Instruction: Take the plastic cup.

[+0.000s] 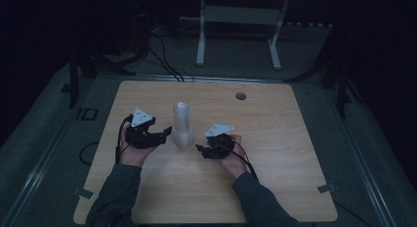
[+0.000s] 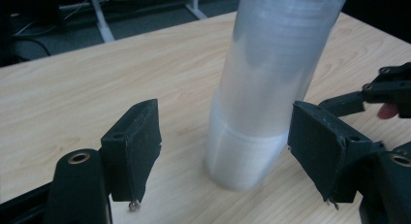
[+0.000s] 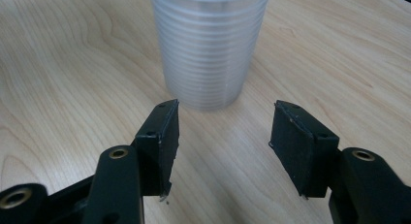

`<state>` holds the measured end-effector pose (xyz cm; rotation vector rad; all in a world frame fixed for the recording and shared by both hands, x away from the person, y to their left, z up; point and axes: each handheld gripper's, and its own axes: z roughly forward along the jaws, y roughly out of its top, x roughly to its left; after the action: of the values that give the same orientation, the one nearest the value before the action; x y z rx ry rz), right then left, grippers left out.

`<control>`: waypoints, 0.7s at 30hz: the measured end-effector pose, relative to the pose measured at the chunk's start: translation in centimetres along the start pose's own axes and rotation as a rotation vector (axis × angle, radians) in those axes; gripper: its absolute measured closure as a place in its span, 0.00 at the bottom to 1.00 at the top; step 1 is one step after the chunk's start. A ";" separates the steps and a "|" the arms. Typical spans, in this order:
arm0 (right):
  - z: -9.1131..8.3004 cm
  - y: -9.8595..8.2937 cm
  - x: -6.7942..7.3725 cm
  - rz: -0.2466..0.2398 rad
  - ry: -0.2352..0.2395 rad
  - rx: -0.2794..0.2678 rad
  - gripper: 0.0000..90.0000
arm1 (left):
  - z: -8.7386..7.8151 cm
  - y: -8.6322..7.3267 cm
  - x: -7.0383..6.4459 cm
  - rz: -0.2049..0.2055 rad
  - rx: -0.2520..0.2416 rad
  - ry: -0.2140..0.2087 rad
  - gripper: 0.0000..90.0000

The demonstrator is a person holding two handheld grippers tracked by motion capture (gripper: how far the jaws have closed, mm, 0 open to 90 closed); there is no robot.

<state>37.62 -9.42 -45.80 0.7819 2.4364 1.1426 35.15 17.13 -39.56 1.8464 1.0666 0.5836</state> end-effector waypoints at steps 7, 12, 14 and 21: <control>-0.1 0.5 -0.5 -0.013 0.019 -0.008 0.52 | 0.4 1.5 -0.6 0.030 -0.011 -0.027 0.29; -0.1 0.8 -0.7 -0.009 0.011 -0.016 0.51 | 1.0 2.4 -1.1 0.044 -0.016 -0.034 0.26; 0.1 0.8 -0.8 -0.006 0.007 -0.016 0.50 | 1.3 2.7 -1.2 0.045 -0.018 -0.033 0.22; 0.4 0.9 -0.9 0.003 0.008 -0.016 0.49 | 2.4 3.9 -1.6 0.053 -0.020 -0.037 0.21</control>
<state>38.83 -9.21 -45.25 0.7777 2.4306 1.1663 37.78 13.78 -37.27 1.8656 0.9863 0.5868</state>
